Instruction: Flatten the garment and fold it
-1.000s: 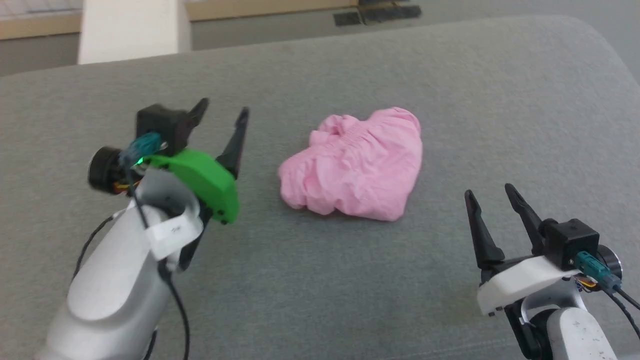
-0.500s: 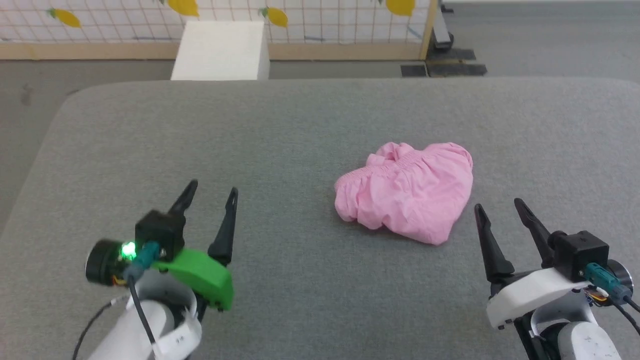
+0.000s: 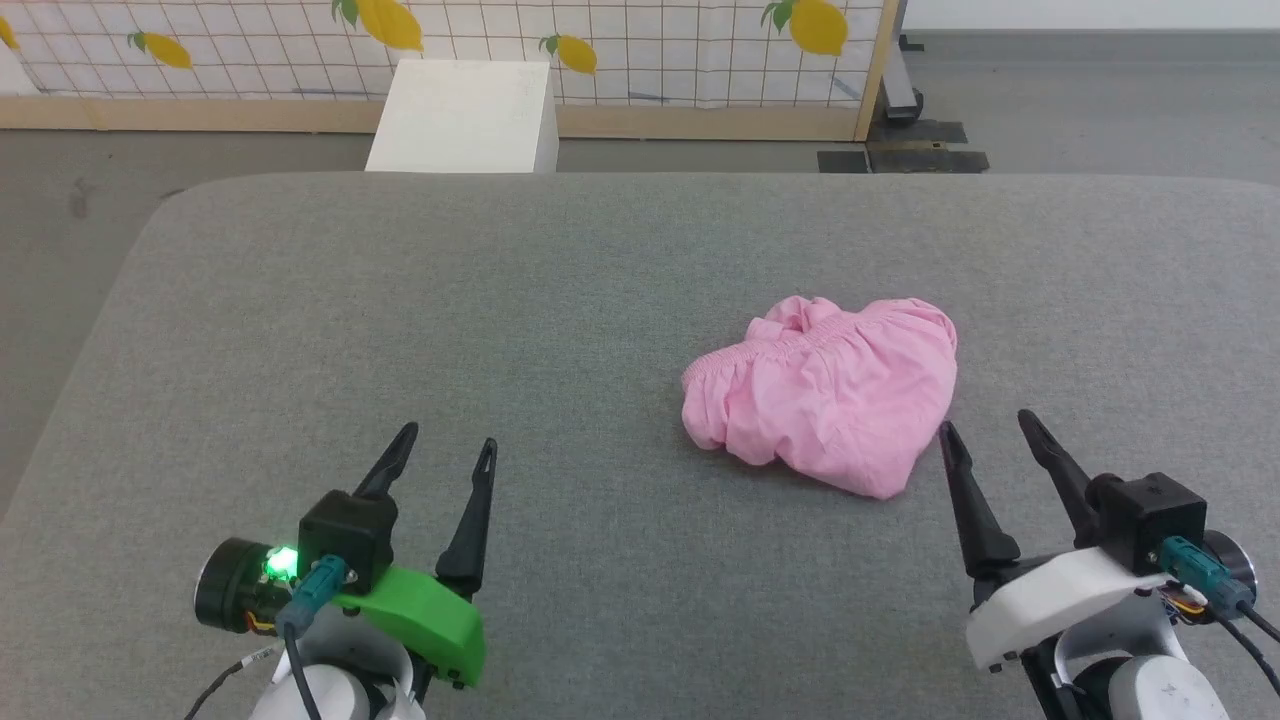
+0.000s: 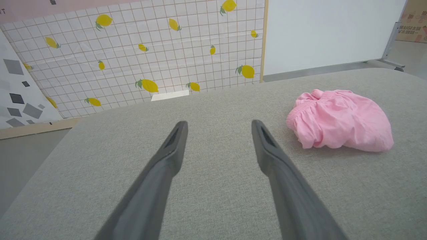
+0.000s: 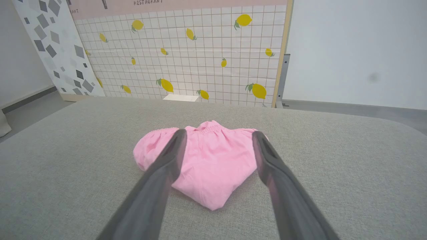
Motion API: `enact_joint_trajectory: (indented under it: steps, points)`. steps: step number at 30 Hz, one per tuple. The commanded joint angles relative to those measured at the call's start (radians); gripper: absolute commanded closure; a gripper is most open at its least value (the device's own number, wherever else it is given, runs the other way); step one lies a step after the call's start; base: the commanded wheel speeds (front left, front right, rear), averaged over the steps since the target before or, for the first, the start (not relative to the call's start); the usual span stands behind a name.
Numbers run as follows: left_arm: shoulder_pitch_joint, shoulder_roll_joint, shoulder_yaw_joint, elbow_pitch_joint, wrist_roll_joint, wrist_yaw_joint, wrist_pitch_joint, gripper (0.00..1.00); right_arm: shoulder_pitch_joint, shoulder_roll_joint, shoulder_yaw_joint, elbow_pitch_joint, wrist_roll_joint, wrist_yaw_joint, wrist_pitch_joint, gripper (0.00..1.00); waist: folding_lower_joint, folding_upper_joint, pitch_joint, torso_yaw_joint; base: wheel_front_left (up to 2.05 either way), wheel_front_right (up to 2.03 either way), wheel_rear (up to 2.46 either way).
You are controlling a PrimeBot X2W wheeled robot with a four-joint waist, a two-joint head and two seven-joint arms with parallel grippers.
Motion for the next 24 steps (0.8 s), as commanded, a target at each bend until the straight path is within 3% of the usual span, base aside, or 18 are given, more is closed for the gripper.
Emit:
enact_joint_trajectory:
  steps: [1,10,18,24]
  points:
    - [0.013,0.008,0.000,-0.005,0.015,0.010,-0.008,0.00,0.008,0.003,0.003,-0.004,0.007,-0.002,0.002,0.00,0.0000,0.0000,0.002,-0.001,0.00,0.00,0.00]
    - [-0.014,0.014,-0.011,-0.024,-0.019,-0.010,0.067,0.00,0.008,0.002,-0.003,-0.006,-0.004,-0.002,0.004,0.00,0.0000,0.0000,0.036,-0.018,0.00,0.00,0.00]
    - [-0.146,0.006,-0.080,-0.088,-0.062,-0.090,0.287,0.00,0.000,0.003,-0.008,-0.022,-0.023,-0.002,-0.005,0.00,0.0000,0.0000,0.130,-0.068,0.00,0.00,0.00]
    - [-0.342,-0.034,-0.129,-0.059,-0.138,-0.154,0.564,0.00,-0.029,0.007,-0.001,-0.031,-0.035,-0.002,-0.025,0.00,0.0000,0.0000,0.229,-0.126,0.00,0.00,0.00]
